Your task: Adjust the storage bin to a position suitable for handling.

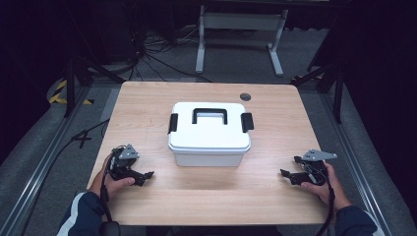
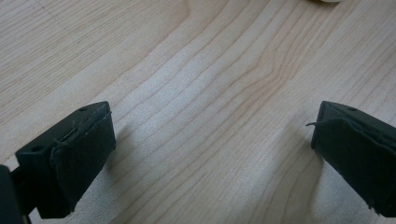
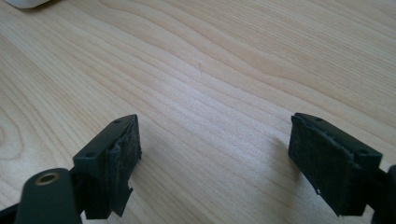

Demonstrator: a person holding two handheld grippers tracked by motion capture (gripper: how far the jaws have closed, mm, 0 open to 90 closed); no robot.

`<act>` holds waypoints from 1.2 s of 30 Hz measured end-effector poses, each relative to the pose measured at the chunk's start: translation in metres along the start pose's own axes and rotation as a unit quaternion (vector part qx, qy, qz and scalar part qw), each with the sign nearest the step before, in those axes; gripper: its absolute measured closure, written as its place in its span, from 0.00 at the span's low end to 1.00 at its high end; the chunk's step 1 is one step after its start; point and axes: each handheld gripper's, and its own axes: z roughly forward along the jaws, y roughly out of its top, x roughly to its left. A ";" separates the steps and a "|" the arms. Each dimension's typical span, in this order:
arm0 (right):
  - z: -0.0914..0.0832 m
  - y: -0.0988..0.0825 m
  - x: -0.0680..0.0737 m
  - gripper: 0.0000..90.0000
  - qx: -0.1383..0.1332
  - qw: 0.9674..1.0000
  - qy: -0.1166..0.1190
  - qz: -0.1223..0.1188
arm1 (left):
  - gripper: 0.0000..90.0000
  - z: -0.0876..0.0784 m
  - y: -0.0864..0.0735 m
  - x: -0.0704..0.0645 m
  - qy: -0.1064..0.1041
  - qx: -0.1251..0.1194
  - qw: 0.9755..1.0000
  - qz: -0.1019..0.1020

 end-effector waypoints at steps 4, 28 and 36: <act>0.000 0.000 0.000 0.19 0.000 1.000 -0.003 0.002 | 0.00 0.000 0.000 0.000 0.001 0.000 1.000 -0.001; -0.011 0.012 -0.007 0.31 -0.007 1.000 0.020 -0.021 | 0.00 0.000 -0.001 -0.001 0.005 -0.003 1.000 -0.002; -0.029 0.035 -0.011 0.38 -0.024 0.999 0.026 -0.016 | 0.00 0.000 -0.001 0.000 0.004 -0.002 1.000 0.003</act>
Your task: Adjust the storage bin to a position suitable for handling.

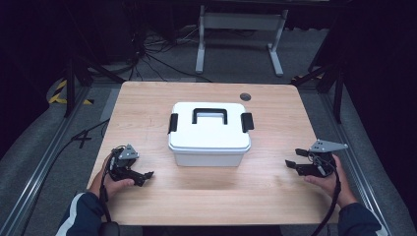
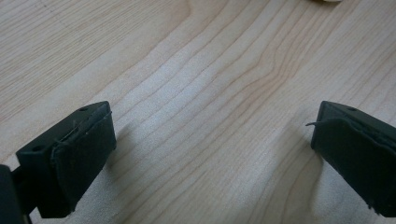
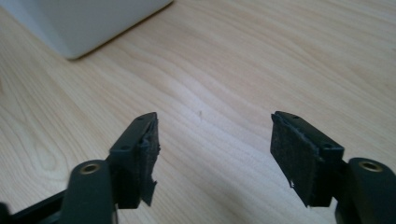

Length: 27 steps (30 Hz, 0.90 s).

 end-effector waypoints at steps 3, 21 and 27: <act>-0.003 0.011 0.000 0.38 0.000 1.000 0.004 -0.007 | 0.00 0.000 0.000 0.000 -0.002 0.000 1.000 -0.003; -0.020 0.086 0.009 0.36 0.005 0.995 0.023 -0.093 | 0.00 -0.001 -0.001 -0.002 0.004 0.001 1.000 -0.009; -0.022 0.118 0.010 0.37 0.003 0.992 0.035 -0.118 | 0.00 -0.001 -0.001 -0.002 0.004 0.001 1.000 -0.009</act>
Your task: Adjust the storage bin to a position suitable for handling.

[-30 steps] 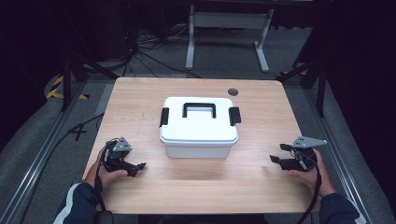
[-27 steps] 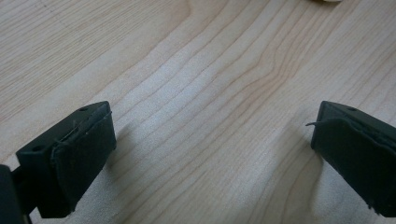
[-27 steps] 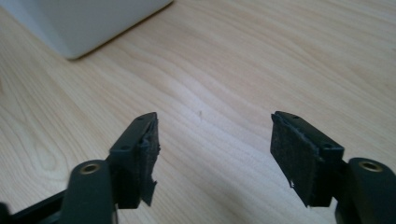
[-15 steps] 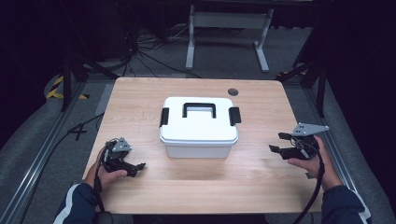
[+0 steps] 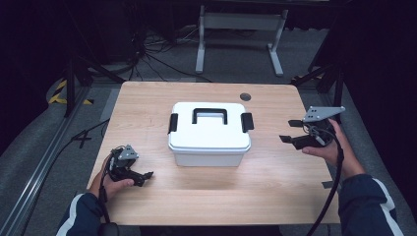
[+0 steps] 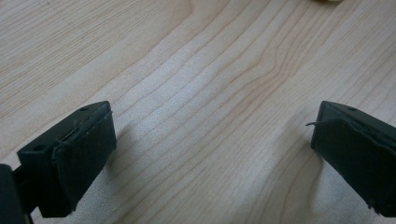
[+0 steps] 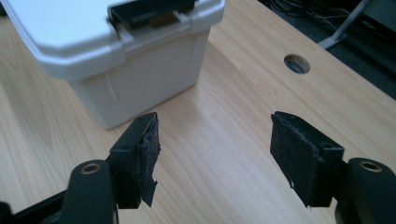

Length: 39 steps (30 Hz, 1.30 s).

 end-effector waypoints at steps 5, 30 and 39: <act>0.002 0.021 -0.002 0.37 -0.002 1.000 0.009 -0.014 | 0.00 0.000 0.000 0.000 0.000 0.000 1.000 0.000; 0.061 0.124 0.032 0.34 0.063 0.986 0.085 -0.127 | 0.00 0.000 0.000 0.000 -0.001 0.001 1.000 -0.001; 0.094 0.155 0.041 0.34 0.099 0.975 0.125 -0.157 | 0.00 0.000 0.000 0.000 0.000 0.001 1.000 0.001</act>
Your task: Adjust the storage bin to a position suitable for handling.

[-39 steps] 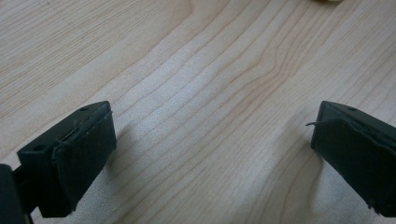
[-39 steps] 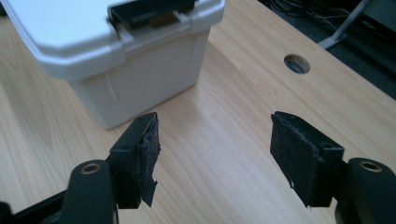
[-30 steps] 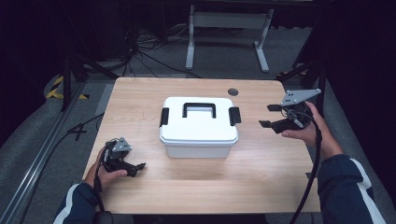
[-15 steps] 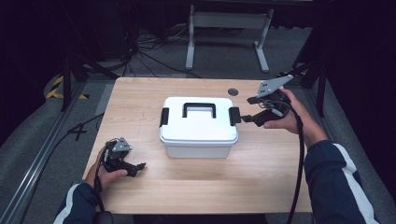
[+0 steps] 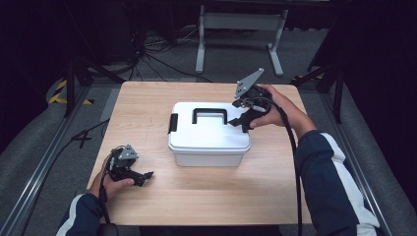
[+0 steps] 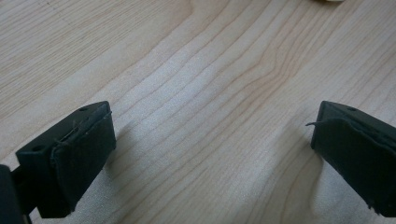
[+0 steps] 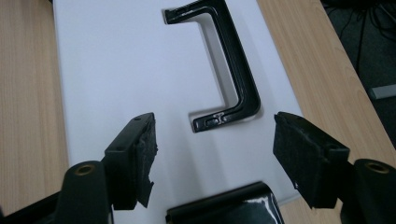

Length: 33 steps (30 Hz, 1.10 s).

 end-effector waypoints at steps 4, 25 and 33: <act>0.015 0.006 -0.006 0.32 0.014 1.000 0.014 0.001 | 0.00 0.000 0.000 0.000 0.000 0.000 1.000 0.000; 0.047 0.019 -0.030 0.31 0.088 0.994 0.066 0.006 | 0.01 -0.001 -0.001 0.000 0.002 -0.001 1.000 0.000; 0.046 0.025 -0.024 0.38 0.098 0.993 0.069 -0.020 | 0.01 0.000 -0.001 0.000 0.001 0.000 1.000 -0.002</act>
